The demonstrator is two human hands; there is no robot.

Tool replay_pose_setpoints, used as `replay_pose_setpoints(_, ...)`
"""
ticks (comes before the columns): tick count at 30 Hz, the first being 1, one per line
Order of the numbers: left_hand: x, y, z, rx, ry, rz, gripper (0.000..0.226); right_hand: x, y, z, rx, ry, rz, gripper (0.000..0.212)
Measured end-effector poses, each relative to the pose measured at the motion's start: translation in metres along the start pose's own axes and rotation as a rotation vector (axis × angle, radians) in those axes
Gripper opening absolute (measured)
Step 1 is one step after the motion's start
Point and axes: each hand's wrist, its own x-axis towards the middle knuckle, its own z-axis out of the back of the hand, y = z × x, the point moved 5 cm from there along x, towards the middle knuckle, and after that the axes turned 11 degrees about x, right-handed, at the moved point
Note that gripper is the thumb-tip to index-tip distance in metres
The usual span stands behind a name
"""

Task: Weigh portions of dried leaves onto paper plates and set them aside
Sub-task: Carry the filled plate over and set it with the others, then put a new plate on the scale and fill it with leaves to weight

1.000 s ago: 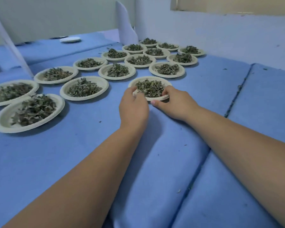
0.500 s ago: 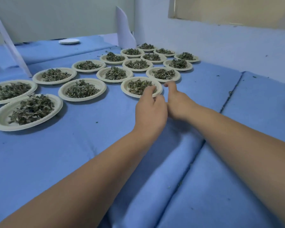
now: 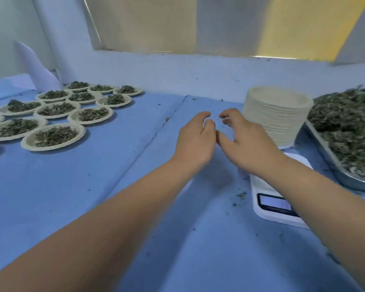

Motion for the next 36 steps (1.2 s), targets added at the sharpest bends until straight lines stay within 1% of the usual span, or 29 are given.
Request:
replay_pose_setpoints(2, 0.009, -0.024, -0.028, 0.031, 0.026, -0.089, 0.040, -0.024, -0.044, 0.041, -0.026, -0.089, -0.058, 0.043)
replay_pose_setpoints(4, 0.020, -0.046, -0.051, 0.099, 0.045, -0.187, 0.039, -0.047, -0.086, 0.077, -0.211, -0.135, -0.072, 0.043)
replay_pose_setpoints(5, 0.025, -0.056, -0.061, 0.133, 0.058, -0.242, 0.041, -0.056, -0.108, 0.091, -0.331, -0.125, -0.088, 0.044)
replay_pose_setpoints(6, 0.031, -0.068, -0.070, 0.179, 0.069, -0.305, 0.044, -0.063, -0.128, 0.102, -0.445, -0.088, -0.128, 0.048)
replay_pose_setpoints(7, 0.038, -0.079, -0.078, 0.233, 0.075, -0.370, 0.049, -0.067, -0.147, 0.112, -0.517, -0.038, -0.216, 0.053)
replay_pose_setpoints(9, 0.053, -0.098, -0.095, 0.346, 0.090, -0.470, 0.053, -0.073, -0.178, 0.123, -0.556, 0.107, -0.417, 0.064)
replay_pose_setpoints(10, 0.060, -0.107, -0.104, 0.412, 0.112, -0.496, 0.053, -0.074, -0.187, 0.125, -0.535, 0.133, -0.463, 0.068)
replay_pose_setpoints(13, 0.078, -0.121, -0.123, 0.660, 0.176, -0.507, 0.053, -0.072, -0.193, 0.124, -0.500, 0.061, -0.438, 0.066)
replay_pose_setpoints(15, 0.080, -0.127, -0.127, 0.798, 0.172, -0.567, 0.052, -0.073, -0.194, 0.122, -0.482, 0.054, -0.454, 0.061)
replay_pose_setpoints(18, 0.072, -0.134, -0.125, 0.941, 0.177, -0.690, 0.040, -0.074, -0.193, 0.121, -0.491, 0.045, -0.440, 0.058)
replay_pose_setpoints(22, 0.061, -0.143, -0.119, 1.122, 0.216, -0.797, 0.028, -0.075, -0.189, 0.119, -0.529, 0.028, -0.414, 0.061)
replay_pose_setpoints(29, 0.065, -0.153, -0.118, 1.309, 0.250, -0.844, 0.024, -0.077, -0.187, 0.121, -0.505, 0.028, -0.413, 0.064)
replay_pose_setpoints(33, 0.066, -0.154, -0.120, 1.326, 0.266, -0.866, 0.022, -0.075, -0.188, 0.120, -0.519, 0.022, -0.408, 0.064)
replay_pose_setpoints(36, 0.068, -0.155, -0.118, 1.306, 0.272, -0.850, 0.028, -0.075, -0.189, 0.120, -0.523, 0.014, -0.398, 0.065)
